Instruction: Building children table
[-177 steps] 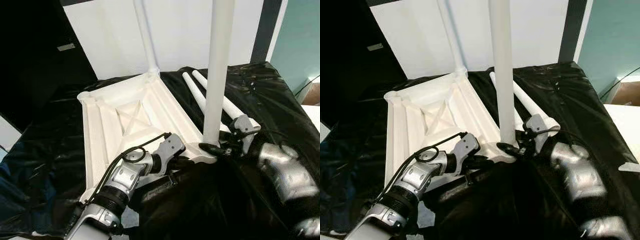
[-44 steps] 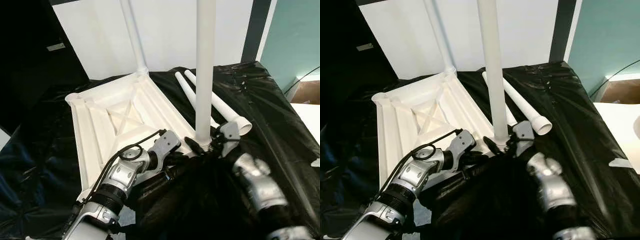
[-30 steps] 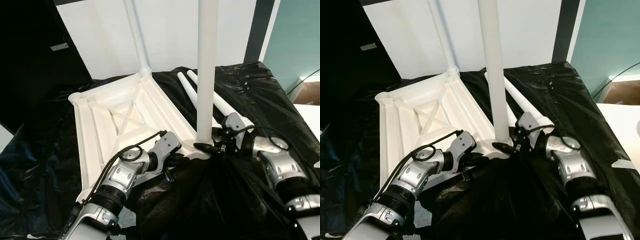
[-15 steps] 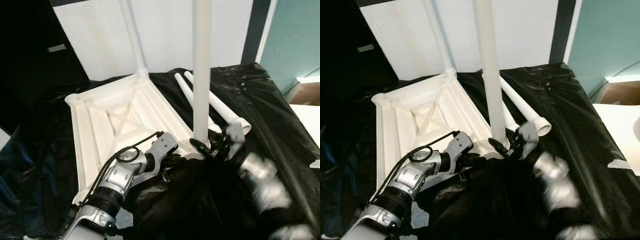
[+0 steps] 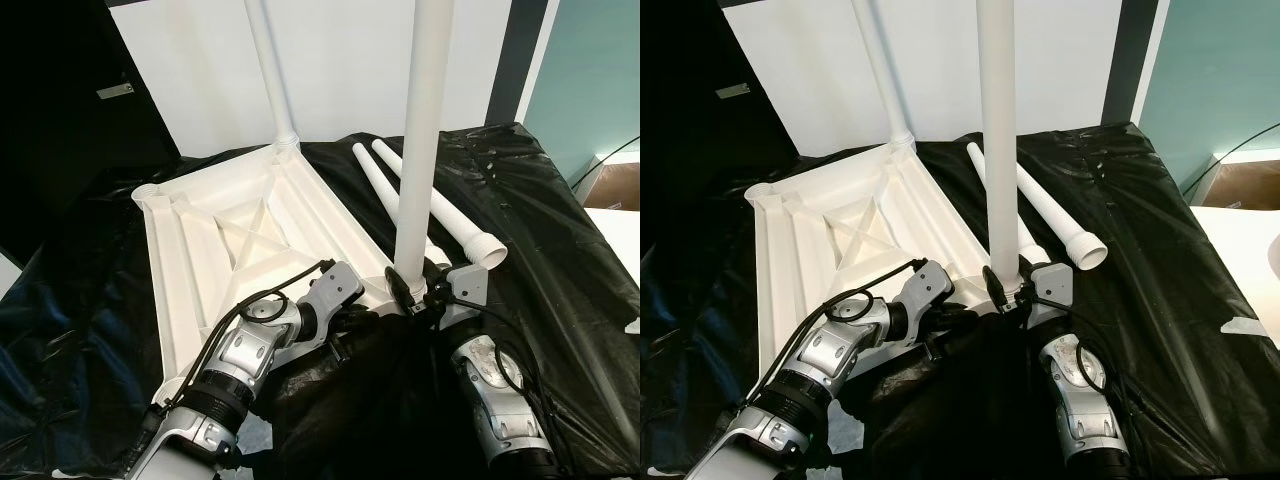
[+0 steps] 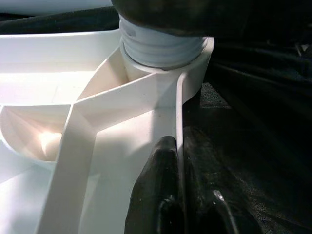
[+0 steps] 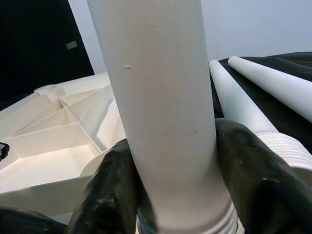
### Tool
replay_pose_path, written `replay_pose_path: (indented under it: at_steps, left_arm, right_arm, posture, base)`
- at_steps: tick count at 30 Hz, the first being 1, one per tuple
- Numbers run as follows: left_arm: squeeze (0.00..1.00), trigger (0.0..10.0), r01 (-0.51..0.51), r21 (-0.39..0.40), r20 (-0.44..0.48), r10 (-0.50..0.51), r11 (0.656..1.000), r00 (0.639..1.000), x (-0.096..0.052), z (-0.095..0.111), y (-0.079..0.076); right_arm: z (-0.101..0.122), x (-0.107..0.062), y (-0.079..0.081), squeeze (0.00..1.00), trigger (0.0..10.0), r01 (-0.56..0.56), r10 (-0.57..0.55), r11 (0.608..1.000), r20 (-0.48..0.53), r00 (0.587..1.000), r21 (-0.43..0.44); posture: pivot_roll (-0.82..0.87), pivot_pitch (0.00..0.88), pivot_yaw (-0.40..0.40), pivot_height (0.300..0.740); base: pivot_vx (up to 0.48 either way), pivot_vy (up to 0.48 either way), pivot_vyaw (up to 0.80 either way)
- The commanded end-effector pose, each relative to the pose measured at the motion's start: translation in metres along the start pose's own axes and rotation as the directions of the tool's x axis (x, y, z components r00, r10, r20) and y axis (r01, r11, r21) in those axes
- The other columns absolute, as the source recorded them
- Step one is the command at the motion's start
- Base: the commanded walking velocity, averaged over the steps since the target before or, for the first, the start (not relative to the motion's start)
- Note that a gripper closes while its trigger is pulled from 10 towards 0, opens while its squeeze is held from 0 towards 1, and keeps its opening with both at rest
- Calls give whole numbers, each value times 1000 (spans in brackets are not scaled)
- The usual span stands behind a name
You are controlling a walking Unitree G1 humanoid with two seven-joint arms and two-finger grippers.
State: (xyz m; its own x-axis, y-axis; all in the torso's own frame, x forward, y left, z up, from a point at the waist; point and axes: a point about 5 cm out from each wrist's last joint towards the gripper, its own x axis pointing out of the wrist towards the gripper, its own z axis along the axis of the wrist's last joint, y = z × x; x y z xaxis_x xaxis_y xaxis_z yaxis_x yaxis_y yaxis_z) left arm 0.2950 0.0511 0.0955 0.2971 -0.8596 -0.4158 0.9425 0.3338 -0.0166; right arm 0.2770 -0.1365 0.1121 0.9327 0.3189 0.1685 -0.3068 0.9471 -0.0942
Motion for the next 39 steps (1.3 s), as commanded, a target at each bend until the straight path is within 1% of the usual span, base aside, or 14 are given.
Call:
replay_pose_path:
  at_steps: [1, 5, 6, 8, 10, 18, 19, 26, 33, 34, 35, 36, 38, 39]
  left_arm:
    - [0, 10000, 11, -124, -96, -23, 992, 995, 2, -37, -10]
    - [0, 10000, 9, -122, -100, -21, 992, 995, 2, -37, -10]
    - [0, 10000, 9, -121, -99, -21, 993, 995, 3, -37, -10]
    - [0, 10000, 8, -120, -99, -20, 993, 995, 3, -37, -10]
    - [0, 10000, 7, -119, -98, -18, 993, 995, 3, -37, -9]
    - [0, 10000, -5, -120, -97, -7, 993, 995, 3, -37, -9]
    - [0, 10000, -7, -122, -98, -5, 993, 995, 2, -38, -9]
    - [0, 10000, -4, -126, -99, -8, 992, 995, 1, -40, -11]
    - [0, 10000, 2, -127, -99, -15, 992, 995, 2, -40, -12]
    - [0, 10000, 3, -126, -97, -15, 992, 995, 2, -40, -12]
    - [0, 10000, 1, -127, -95, -13, 992, 995, 2, -39, -12]
    - [0, 10000, 0, -127, -93, -12, 992, 996, 2, -39, -11]
    - [0, 10000, 0, -127, -93, -12, 992, 996, 2, -39, -11]
    - [0, 10000, -4, -130, -93, -8, 992, 996, 2, -39, -11]
  right_arm:
    - [4, 6, 5, 1000, 10000, -89, 89, 996, -1, 996, 24]
    - [4, 13, 7, 1000, 10000, -290, 291, 956, -34, 956, 37]
    - [4, 13, 9, 0, 10000, -439, 441, 897, -61, 895, 42]
    - [5, 9, 9, 0, 10000, -629, 627, 777, -100, 772, 14]
    - [6, 11, 5, 0, 10000, -684, 678, 729, -120, 725, -16]
    - [9, 32, -26, 0, 9922, -759, 715, 641, -270, 645, -115]
    - [9, 34, -30, 0, 0, -781, 730, 613, -294, 617, -118]
    - [14, 33, -41, 0, 0, -845, 787, 529, -327, 524, -81]
    - [15, 27, -41, 0, 0, -813, 783, 581, -248, 571, -40]
    - [18, 23, -29, 0, 0, -781, 766, 622, -166, 621, -54]
    - [19, 24, -21, 0, 0, -655, 651, 754, -79, 755, -47]
    - [20, 23, -18, 0, 0, -547, 546, 837, -29, 837, -27]
    - [20, 23, -18, 0, 0, -547, 546, 837, -29, 837, -27]
    - [18, 19, -18, 0, 0, -374, 374, 927, 11, 927, -28]
  posture:
    - [-32, 0, 94, 740]
    - [-32, 0, 91, 740]
    - [-33, 0, 90, 740]
    - [-32, 0, 89, 740]
    - [-31, 0, 87, 740]
    - [-17, 0, 78, 740]
    - [-14, 0, 78, 740]
    - [-15, 0, 83, 740]
    - [-18, 0, 86, 740]
    - [-16, 0, 80, 740]
    - [-15, 0, 75, 740]
    - [-15, 0, 75, 740]
    - [-15, 0, 75, 740]
    - [-11, 0, 72, 740]
  base:
    - [0, 0, 0]
    - [0, 0, 0]
    - [0, 0, 0]
    - [0, 0, 0]
    - [0, 0, 0]
    - [0, 0, 0]
    - [0, 0, 0]
    - [0, 0, 0]
    - [0, 0, 0]
    - [0, 0, 0]
    - [0, 0, 0]
    - [0, 0, 0]
    - [0, 0, 0]
    - [0, 0, 0]
